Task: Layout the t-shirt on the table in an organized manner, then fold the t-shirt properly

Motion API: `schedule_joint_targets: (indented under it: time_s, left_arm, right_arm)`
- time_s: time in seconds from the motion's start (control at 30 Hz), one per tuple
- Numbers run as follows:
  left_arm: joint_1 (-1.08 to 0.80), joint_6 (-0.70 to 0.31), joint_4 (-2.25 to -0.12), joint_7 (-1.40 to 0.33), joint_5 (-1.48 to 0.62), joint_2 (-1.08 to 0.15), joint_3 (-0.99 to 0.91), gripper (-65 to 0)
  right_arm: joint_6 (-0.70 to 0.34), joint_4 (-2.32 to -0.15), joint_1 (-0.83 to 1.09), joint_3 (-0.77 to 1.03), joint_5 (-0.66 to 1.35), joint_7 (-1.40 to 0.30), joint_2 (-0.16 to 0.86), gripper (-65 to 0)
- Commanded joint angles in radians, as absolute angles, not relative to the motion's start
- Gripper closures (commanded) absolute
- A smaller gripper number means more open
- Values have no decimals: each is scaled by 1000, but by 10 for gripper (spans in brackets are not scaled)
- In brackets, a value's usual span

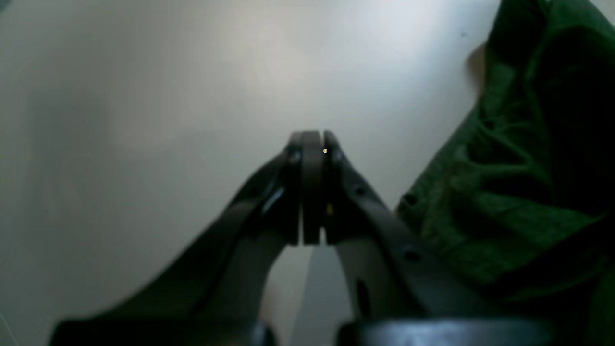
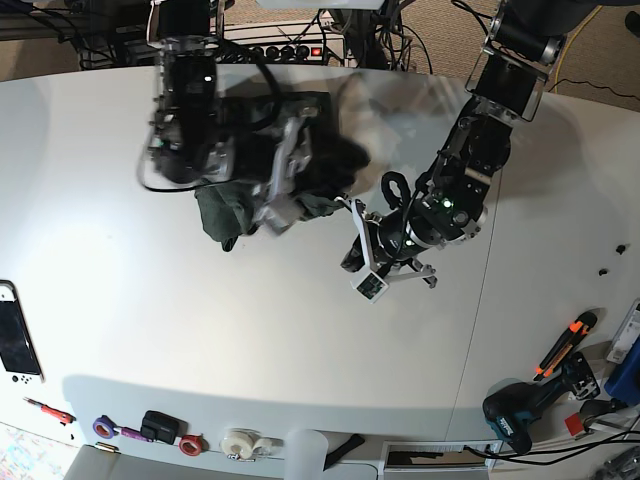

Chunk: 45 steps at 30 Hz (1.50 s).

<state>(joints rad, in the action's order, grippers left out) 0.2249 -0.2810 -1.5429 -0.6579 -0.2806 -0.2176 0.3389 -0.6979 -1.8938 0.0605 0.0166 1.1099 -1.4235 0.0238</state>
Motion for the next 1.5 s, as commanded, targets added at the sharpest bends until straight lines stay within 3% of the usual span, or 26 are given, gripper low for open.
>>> schedule_joint_targets:
  time_s: [0.0,0.13,0.23,0.3,0.37,0.6,0.7,0.77,0.93,1.37,1.47]
  left_arm:
    - [247,-283,-1562,-638,-291,-219,336,-27]
    - [247,-282,-1562,-638,-290,-219,336,-41]
    - [247,-283,-1562,-638,-282,-219,336,-128]
    - [246,-283,-1562,-638,-282,-219,336,-168]
    - [247,-283,-1562,-638,-282,-218,336,-168]
    - [247,-287,-1562,-638,-282,-219,336,-168]
    - [247,-287,-1562,-635,-282,-219,336,-168]
    - [247,-287,-1562,-635,-281,-219,336,-168]
    - [247,-286,-1562,-635,-281,-219,336,-168]
    - [247,-286,-1562,-635,-281,-219,336,-168]
    - [246,-286,-1562,-636,-281,-219,336,-168]
  right_arm:
    - [-698,-1949,45,70,1123,-1396,9,-264]
    - [-698,-2025,45,310,997,-1396,-54,-264]
    - [-698,-1997,45,428,937,-1396,-81,-272]
    - [-698,-1958,52,454,937,-1396,-80,-335]
    - [-698,-1901,52,452,937,-1396,-80,-366]
    - [-698,-1757,53,397,891,-1396,-80,-360]
    - [-698,-1768,53,387,961,-1396,-80,-229]
    - [-698,-1787,53,387,1061,-1396,-80,-195]
    - [-698,-1868,60,387,1226,-1396,-80,-195]
    - [-698,-1906,156,425,1220,-1396,-80,-205]
    - [-698,-1905,130,447,1063,-1396,-80,-292]
